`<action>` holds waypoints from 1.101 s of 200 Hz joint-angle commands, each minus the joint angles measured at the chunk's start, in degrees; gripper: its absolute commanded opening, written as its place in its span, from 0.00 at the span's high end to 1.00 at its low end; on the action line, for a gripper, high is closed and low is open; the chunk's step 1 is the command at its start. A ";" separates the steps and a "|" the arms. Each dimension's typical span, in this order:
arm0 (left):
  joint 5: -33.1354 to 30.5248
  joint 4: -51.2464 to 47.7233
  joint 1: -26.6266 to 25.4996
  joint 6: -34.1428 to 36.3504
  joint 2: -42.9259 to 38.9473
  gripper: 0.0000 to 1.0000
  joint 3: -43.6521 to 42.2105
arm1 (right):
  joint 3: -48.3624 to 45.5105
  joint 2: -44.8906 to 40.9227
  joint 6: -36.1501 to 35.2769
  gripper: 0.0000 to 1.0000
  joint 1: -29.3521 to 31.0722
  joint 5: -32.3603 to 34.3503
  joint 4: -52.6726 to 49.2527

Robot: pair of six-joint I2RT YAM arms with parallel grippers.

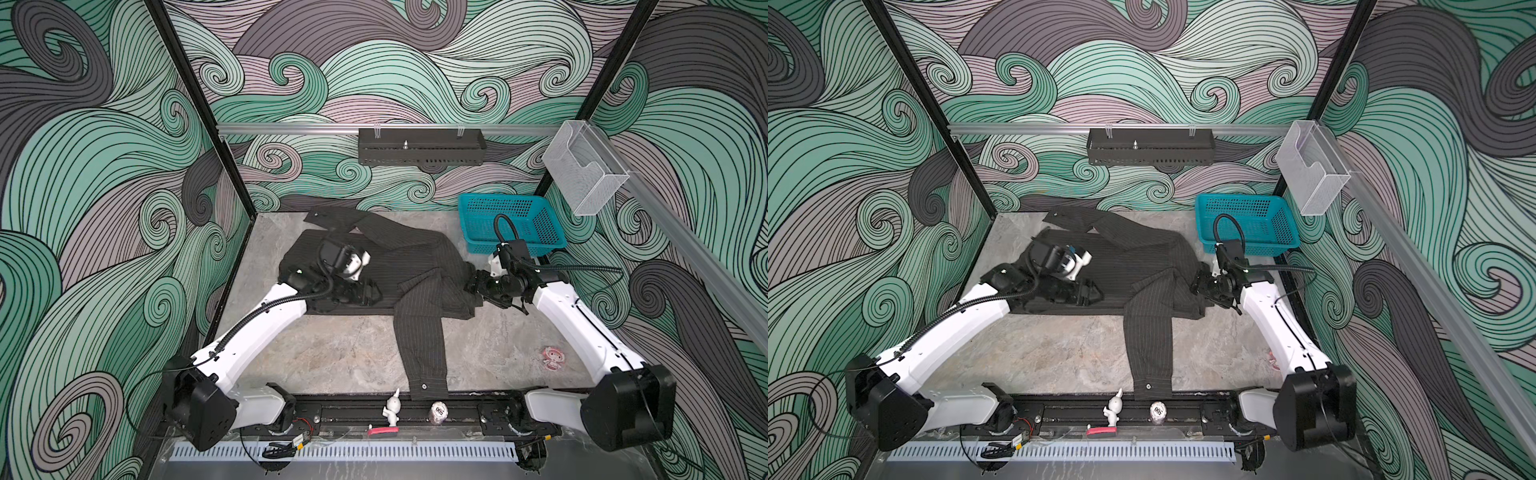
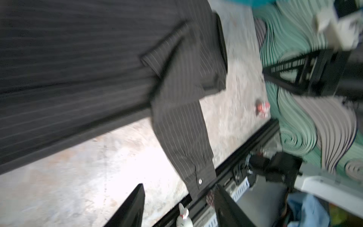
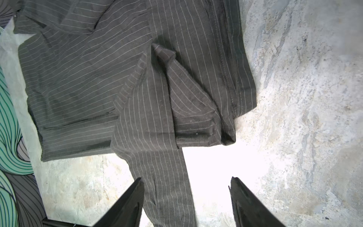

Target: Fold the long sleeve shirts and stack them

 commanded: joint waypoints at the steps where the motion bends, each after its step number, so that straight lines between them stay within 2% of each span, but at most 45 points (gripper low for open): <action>1: -6.29 -1.14 -9.81 -0.38 5.73 0.39 -0.64 | -2.51 -2.74 1.15 0.31 0.52 0.89 -2.16; 14: -5.69 -1.05 -13.90 -5.66 10.71 0.38 -1.19 | -3.47 -4.28 1.33 0.31 0.45 0.73 -2.34; 34: -6.39 5.68 -20.29 -14.00 13.53 0.36 -4.67 | -4.46 -5.51 1.42 0.32 0.52 0.23 -2.69; 67: -9.40 10.71 -25.64 -25.02 18.02 0.34 -7.31 | -5.43 -6.68 1.48 0.32 0.54 -0.53 -2.77; 96: -10.53 15.13 -27.75 -30.36 21.39 0.34 -8.85 | -5.28 -7.08 1.06 0.32 0.53 -0.86 -2.89; 130: -10.77 15.63 -30.15 -32.34 27.78 0.37 -6.40 | -5.18 -7.30 0.63 0.32 0.53 -0.80 -3.01; 158: -12.49 11.97 -31.03 -33.71 31.79 0.48 -5.14 | -5.23 -7.52 0.60 0.32 0.39 -0.91 -2.98; 178: -13.70 9.62 -30.95 -33.78 32.58 0.63 -4.96 | -5.21 -7.45 0.50 0.32 0.43 -0.88 -3.04; 211: -17.88 4.09 -30.56 -33.74 31.67 1.00 -3.00 | -5.11 -6.83 0.41 0.33 0.38 -0.94 -2.89; 220: -19.22 2.57 -30.12 -33.46 30.62 1.00 -2.64 | -5.24 -6.54 0.34 0.33 0.40 -1.03 -2.50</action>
